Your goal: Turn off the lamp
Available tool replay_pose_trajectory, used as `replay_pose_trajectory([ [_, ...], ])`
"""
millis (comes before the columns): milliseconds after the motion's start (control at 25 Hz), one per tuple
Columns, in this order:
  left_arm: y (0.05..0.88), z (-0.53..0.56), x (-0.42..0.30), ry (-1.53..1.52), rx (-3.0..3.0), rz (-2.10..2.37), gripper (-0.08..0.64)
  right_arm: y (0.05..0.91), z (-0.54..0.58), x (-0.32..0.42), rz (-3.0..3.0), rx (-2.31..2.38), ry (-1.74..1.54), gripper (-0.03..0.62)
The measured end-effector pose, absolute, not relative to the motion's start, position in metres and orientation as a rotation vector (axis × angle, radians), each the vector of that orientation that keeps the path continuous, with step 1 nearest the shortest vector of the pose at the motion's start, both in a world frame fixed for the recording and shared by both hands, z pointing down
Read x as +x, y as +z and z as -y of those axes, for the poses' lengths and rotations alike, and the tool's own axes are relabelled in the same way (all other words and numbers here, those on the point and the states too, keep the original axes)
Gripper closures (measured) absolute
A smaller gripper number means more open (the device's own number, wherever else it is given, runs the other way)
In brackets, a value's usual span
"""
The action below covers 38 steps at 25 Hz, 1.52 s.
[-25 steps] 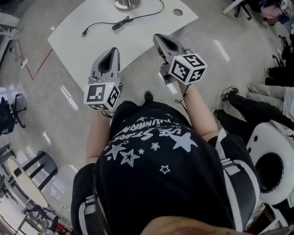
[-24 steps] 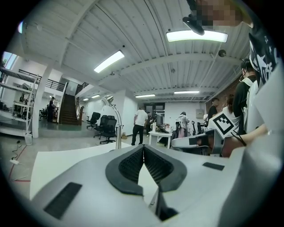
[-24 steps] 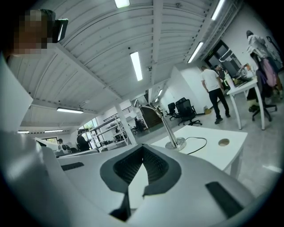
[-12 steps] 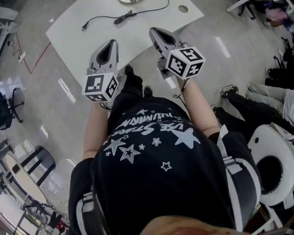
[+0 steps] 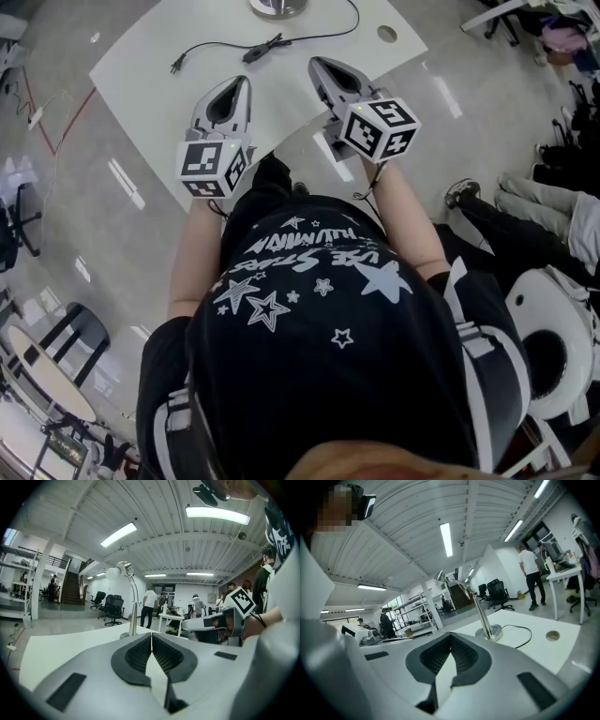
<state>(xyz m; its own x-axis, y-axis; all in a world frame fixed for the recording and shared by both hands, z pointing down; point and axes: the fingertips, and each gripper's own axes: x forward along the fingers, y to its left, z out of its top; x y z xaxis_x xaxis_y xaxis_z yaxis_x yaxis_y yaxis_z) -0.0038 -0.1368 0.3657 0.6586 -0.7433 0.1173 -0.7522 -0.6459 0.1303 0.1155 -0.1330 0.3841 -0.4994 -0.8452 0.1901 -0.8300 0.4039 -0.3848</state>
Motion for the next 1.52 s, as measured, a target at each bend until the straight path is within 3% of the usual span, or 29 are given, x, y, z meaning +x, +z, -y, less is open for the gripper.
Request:
replay_pose_trajectory([
  [640, 0.442, 0.215, 0.006, 0.464, 2.661, 1.164, 0.545, 0.422, 0.211, 0.099, -2.614, -1.584, -0.855, 0.588],
  [1080, 0.483, 0.238, 0.018, 0.659, 2.766, 1.073, 0.385, 0.455, 0.235, 0.087, -2.643, -1.561, -0.953, 0.588],
  [1520, 0.518, 0.246, 0.029, 0.931, 2.852, 0.988, 0.357, 0.467, 0.240, 0.079, -2.664, -1.546, -0.996, 0.588],
])
